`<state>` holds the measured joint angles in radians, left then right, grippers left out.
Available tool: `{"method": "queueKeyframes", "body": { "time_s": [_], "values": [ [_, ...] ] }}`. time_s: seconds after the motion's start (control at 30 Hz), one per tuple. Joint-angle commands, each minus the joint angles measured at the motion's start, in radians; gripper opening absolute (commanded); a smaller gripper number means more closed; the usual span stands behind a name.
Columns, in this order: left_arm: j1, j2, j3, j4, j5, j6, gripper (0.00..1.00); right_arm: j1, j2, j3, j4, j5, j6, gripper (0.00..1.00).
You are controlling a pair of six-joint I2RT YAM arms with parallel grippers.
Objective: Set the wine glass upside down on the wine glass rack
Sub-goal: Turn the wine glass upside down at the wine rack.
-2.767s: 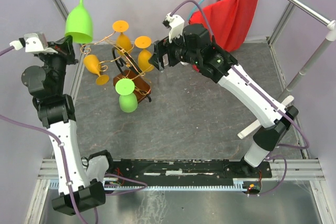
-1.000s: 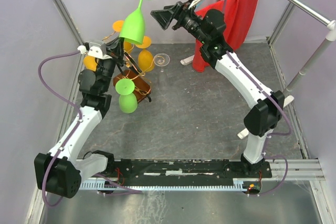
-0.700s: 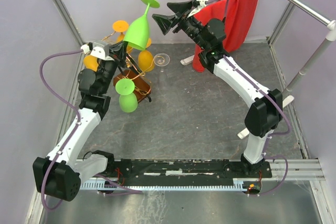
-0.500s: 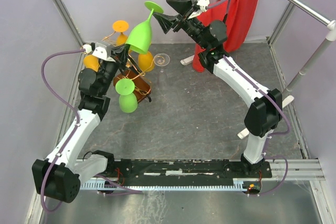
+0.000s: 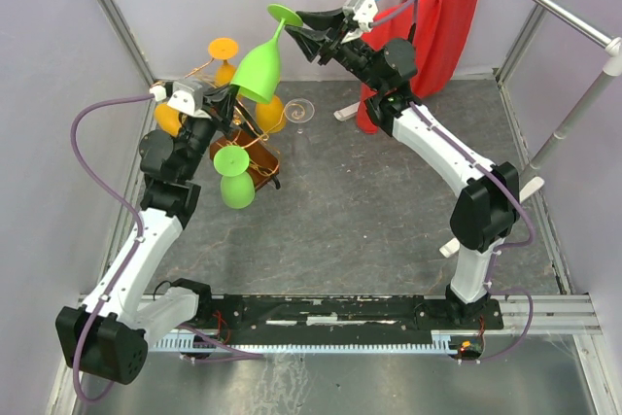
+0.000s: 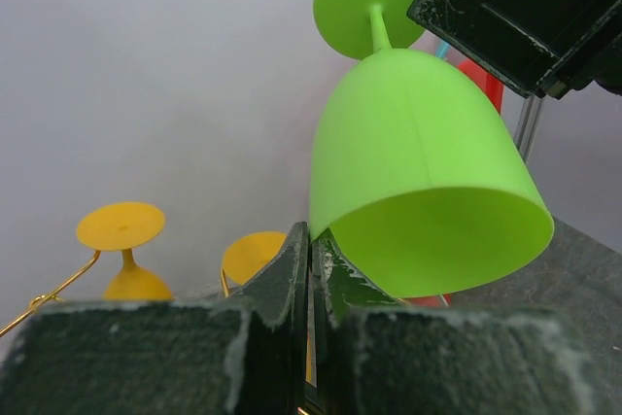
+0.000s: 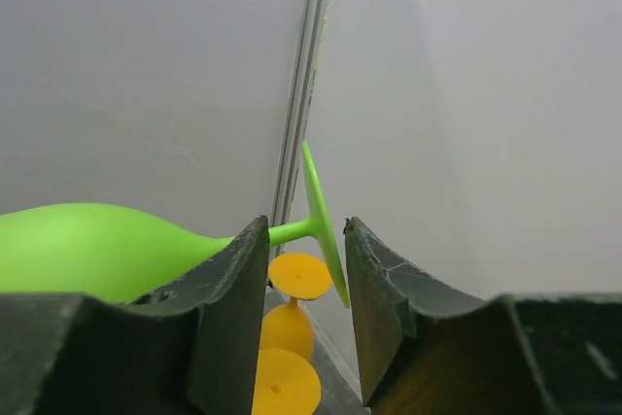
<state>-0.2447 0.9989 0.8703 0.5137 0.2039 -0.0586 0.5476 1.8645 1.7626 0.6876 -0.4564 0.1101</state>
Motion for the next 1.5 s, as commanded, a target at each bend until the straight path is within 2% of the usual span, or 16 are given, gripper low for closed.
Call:
{"method": "queueKeyframes", "body": {
  "time_s": [0.0,0.1,0.17,0.27,0.3,0.53,0.6,0.7,0.87,1.13,1.33,1.47],
  "values": [
    [-0.006,-0.031,0.035,0.014,0.026,0.037,0.03,-0.004,-0.001,0.023,0.017,-0.034,-0.050,0.42],
    [-0.006,-0.036,0.042,0.006,0.040,0.040,0.04,-0.004,0.003,0.027,0.009,-0.042,-0.066,0.33],
    [-0.007,-0.039,0.045,-0.002,0.045,0.040,0.08,-0.004,0.002,0.028,0.000,-0.045,-0.073,0.22],
    [-0.005,-0.048,0.040,-0.010,0.047,0.045,0.24,-0.004,-0.005,0.016,-0.006,-0.037,-0.088,0.03],
    [-0.006,-0.051,0.037,-0.014,0.048,0.047,0.27,-0.005,-0.008,0.011,-0.006,-0.032,-0.094,0.01],
    [-0.005,-0.076,0.013,-0.077,0.085,0.049,0.47,-0.024,-0.018,0.004,-0.020,-0.012,-0.098,0.01],
    [-0.006,-0.085,0.008,-0.127,0.108,0.049,0.56,-0.031,-0.019,0.007,-0.029,0.000,-0.114,0.01],
    [-0.006,-0.098,0.012,-0.240,0.143,0.056,0.62,-0.046,-0.021,0.019,-0.056,-0.001,-0.150,0.01],
    [-0.006,-0.155,0.039,-0.446,0.124,0.091,0.66,-0.063,-0.047,0.026,-0.162,0.001,-0.292,0.01],
    [-0.006,-0.192,0.184,-0.641,0.046,0.159,0.68,-0.074,-0.103,0.018,-0.270,-0.061,-0.415,0.01],
    [-0.005,-0.026,0.445,-0.718,0.055,0.182,0.66,-0.057,-0.151,0.031,-0.356,-0.144,-0.493,0.01],
    [-0.005,0.114,0.598,-0.793,0.151,0.200,0.66,-0.010,-0.181,0.053,-0.497,-0.152,-0.656,0.01]
  ]
}}
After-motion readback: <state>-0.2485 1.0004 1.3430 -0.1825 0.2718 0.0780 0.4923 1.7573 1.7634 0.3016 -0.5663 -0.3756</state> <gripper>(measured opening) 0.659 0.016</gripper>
